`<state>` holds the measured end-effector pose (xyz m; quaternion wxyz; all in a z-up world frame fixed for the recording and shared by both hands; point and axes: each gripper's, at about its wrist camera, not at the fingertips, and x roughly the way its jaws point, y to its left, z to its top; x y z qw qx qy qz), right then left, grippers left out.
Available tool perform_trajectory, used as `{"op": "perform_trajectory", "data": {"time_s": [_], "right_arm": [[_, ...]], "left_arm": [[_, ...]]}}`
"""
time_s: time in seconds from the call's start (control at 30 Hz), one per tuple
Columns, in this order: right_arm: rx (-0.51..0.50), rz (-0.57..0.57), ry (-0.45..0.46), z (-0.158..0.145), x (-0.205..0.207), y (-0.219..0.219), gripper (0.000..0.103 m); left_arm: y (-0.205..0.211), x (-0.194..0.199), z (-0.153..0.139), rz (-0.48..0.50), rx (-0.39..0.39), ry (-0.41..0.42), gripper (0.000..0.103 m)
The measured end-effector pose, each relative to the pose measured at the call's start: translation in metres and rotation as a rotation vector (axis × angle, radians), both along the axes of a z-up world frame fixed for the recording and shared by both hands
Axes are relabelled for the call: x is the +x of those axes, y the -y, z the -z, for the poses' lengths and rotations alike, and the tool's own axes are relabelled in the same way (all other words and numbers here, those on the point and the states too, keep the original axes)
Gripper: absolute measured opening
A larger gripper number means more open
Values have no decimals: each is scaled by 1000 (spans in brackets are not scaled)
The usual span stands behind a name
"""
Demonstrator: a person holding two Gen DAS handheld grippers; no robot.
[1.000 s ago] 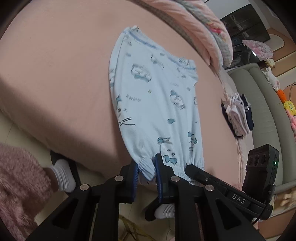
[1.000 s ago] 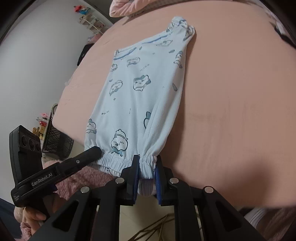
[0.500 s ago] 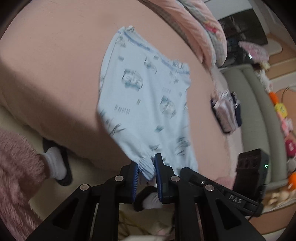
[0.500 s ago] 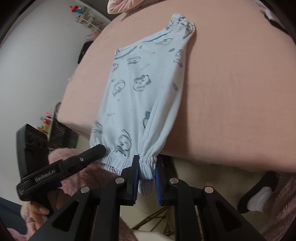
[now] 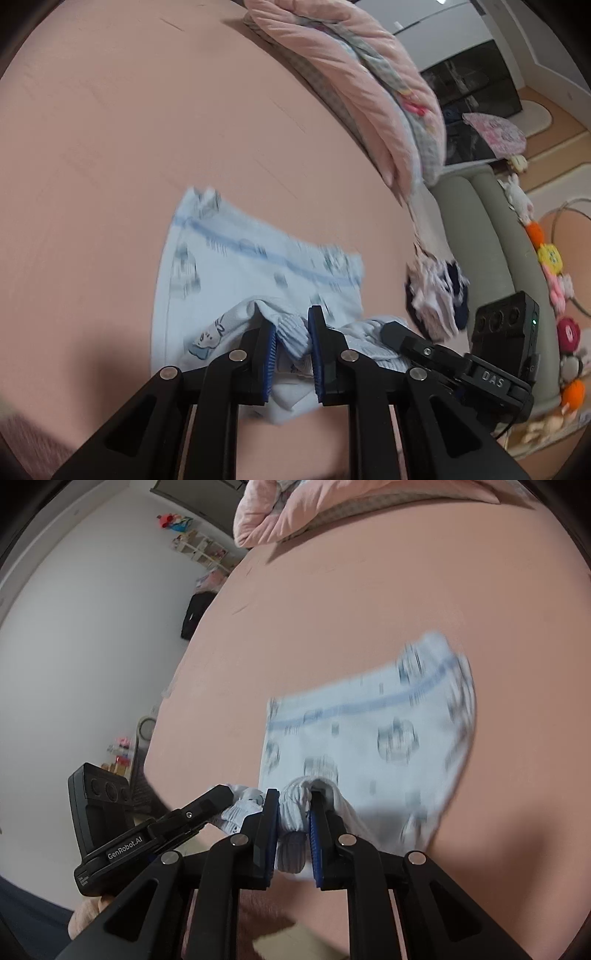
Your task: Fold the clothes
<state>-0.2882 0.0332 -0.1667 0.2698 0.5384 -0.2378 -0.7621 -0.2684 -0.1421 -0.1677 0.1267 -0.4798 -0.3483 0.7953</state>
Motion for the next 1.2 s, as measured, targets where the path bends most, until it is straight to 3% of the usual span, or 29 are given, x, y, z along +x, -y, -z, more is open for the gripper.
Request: {"op": "perform_trajectory", "data": {"time_s": [0.23, 0.3, 0.37, 0.43, 0.6, 0.63, 0.7, 0.8, 0.9, 0.93, 1.0, 1.07, 1.1, 1.13, 1.17, 1.2], "right_arm": [[8, 41, 107, 43, -79, 13, 17], [20, 38, 160, 62, -97, 15, 20], [-7, 36, 201, 73, -110, 13, 20], [-46, 28, 213, 73, -114, 6, 25], [-22, 46, 86, 35, -103, -16, 51], [-2, 50, 57, 26, -99, -19, 51], [109, 70, -7, 13, -84, -23, 51], [326, 115, -55, 12, -57, -25, 54], [301, 130, 26, 38, -43, -33, 58], [289, 133, 70, 50, -43, -34, 58], [311, 130, 120, 69, -45, -31, 60], [338, 110, 64, 73, -45, -19, 62], [341, 83, 23, 71, -46, -10, 55], [339, 53, 10, 71, -47, -2, 45], [346, 35, 14, 72, -49, 6, 28], [358, 21, 8, 72, -49, 13, 24]], "left_arm": [[17, -68, 44, -16, 20, 96, 15], [21, -81, 61, -24, 92, 148, 21], [25, -91, 68, -18, 190, 165, 55], [27, -94, 64, -9, 211, 143, 61], [34, -70, 23, -71, -84, -10, 61], [34, -65, 18, -95, -165, -26, 61], [33, -59, 21, -103, -304, 18, 61], [27, -47, 38, -31, -318, 97, 61], [19, -39, 54, 17, -350, 133, 60], [15, -38, 54, 16, -373, 112, 60], [6, -36, 54, 32, -394, 78, 60], [1, -38, 55, 74, -382, 68, 59], [1, -39, 55, 78, -358, 65, 53], [1, -40, 55, 83, -332, 63, 27], [2, -41, 57, 86, -283, 72, 12], [1, -42, 58, 89, -259, 78, 12]]}}
